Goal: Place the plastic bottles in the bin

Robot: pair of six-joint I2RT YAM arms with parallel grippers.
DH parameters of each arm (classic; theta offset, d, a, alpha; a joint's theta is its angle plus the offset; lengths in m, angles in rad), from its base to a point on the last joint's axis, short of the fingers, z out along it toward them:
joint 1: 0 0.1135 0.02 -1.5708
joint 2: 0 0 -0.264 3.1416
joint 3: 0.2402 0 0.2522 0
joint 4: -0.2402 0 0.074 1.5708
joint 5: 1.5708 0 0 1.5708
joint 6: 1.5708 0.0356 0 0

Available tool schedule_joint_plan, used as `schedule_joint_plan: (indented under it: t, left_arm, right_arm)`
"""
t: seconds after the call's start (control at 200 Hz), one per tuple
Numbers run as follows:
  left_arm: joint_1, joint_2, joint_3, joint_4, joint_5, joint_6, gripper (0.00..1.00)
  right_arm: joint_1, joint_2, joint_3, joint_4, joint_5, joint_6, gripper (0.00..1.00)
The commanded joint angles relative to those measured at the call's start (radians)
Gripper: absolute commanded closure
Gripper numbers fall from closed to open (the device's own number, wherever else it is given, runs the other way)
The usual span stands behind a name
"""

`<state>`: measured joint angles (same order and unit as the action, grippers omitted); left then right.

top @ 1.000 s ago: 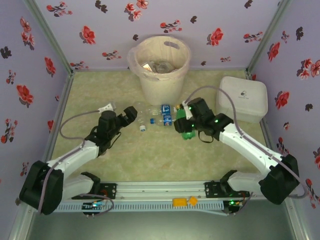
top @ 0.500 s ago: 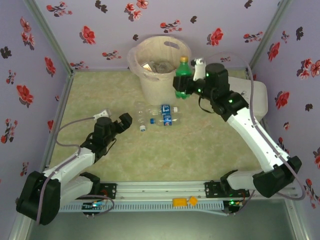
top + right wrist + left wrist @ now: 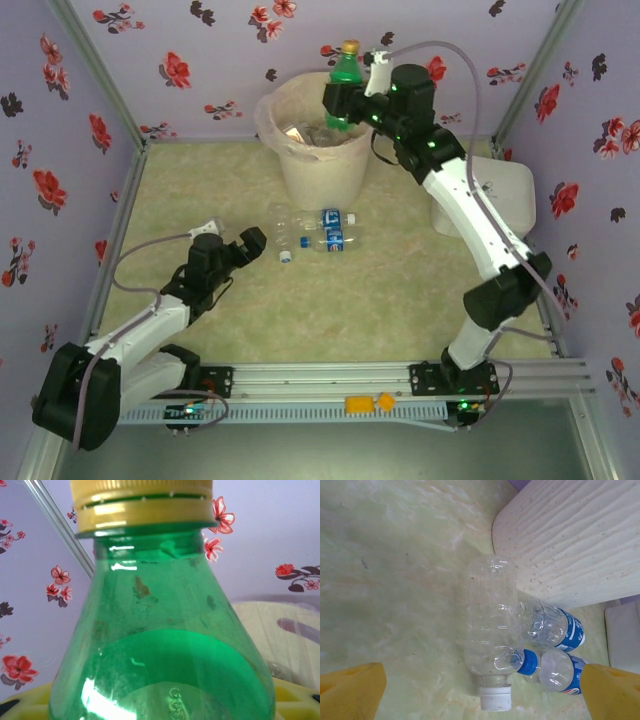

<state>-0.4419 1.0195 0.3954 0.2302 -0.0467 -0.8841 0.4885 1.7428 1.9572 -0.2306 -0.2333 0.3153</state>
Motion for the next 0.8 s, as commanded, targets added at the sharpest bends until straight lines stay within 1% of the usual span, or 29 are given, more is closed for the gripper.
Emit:
schedule_joint_plan:
  t: [0.0, 0.13, 0.195, 0.28, 0.37, 0.435, 0.515, 0.645, 0.795]
  left_arm:
    - [0.007, -0.054, -0.001, -0.046, 0.017, -0.011, 0.00]
    - [0.006, -0.119, -0.018, -0.113, 0.017, -0.006, 0.00]
    - [0.005, -0.160, -0.024, -0.163, 0.016, -0.006, 0.00]
    - [0.006, -0.217, -0.032, -0.227, 0.014, -0.004, 0.00]
    - [0.005, -0.267, -0.025, -0.293, 0.008, 0.004, 0.00]
    - [0.005, -0.290, -0.021, -0.327, 0.006, 0.007, 0.00]
    - [0.005, -0.303, -0.025, -0.331, 0.001, 0.001, 0.00]
    - [0.005, -0.288, -0.019, -0.311, -0.001, -0.004, 0.00]
    - [0.005, -0.240, 0.025, -0.305, -0.001, 0.040, 0.00]
  right_arm:
    - [-0.007, 0.093, 0.113, -0.015, -0.026, 0.004, 0.63]
    - [-0.006, 0.225, 0.237, -0.046, -0.045, -0.003, 0.62]
    - [-0.007, 0.297, 0.322, -0.087, -0.053, -0.002, 0.60]
    - [-0.007, 0.364, 0.395, -0.119, -0.054, -0.003, 0.50]
    - [-0.007, 0.386, 0.399, -0.121, -0.018, -0.008, 0.42]
    - [-0.006, 0.393, 0.401, -0.128, 0.000, -0.024, 0.24]
    - [-0.007, 0.391, 0.412, -0.140, 0.013, -0.040, 0.01]
    - [-0.007, 0.363, 0.434, -0.177, 0.031, -0.077, 0.00]
    - [-0.007, 0.288, 0.411, -0.245, 0.060, -0.126, 0.00]
